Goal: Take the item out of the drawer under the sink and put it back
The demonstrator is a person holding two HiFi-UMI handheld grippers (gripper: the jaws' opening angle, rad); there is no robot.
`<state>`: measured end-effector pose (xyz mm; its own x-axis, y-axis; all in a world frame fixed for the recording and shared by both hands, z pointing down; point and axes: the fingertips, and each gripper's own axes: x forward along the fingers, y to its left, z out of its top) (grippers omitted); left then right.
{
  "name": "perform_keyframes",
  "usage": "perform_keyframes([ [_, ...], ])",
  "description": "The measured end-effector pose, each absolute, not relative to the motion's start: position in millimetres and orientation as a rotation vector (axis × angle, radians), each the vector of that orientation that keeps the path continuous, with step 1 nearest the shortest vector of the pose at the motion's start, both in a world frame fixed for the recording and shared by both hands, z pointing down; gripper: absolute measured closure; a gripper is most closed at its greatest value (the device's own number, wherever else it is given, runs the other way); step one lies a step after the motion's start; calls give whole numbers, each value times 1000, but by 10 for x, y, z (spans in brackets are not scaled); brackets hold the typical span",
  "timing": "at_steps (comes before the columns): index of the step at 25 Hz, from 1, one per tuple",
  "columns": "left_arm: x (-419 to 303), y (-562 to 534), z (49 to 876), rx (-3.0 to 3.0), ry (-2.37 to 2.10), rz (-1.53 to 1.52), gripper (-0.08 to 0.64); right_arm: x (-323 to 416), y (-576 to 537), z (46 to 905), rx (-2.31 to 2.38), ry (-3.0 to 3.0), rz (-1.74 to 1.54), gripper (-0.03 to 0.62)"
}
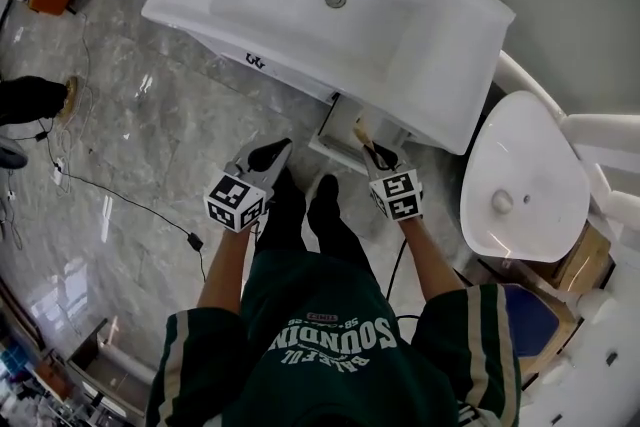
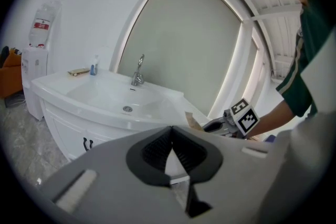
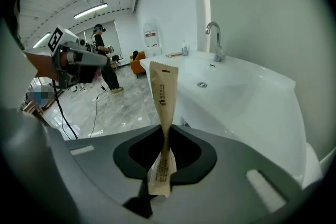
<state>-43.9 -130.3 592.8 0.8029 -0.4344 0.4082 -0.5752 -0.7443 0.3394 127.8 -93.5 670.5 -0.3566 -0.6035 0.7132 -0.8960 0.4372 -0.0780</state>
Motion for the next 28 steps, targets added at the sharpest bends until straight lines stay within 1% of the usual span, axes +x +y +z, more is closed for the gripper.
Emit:
perform_keyframes([
  [9, -543, -1209, 6207, 2477, -773, 428, 509, 1359, -900, 7556, 1104, -1953, 609, 548],
  [21, -665, -1118, 6477, 2410, -809, 446, 509, 1513, -1005, 8499, 1058, -1750, 740, 547],
  [28, -841, -1067, 6717, 2361, -859, 447, 509, 1527, -1114, 8994, 1010, -1666, 737, 546],
])
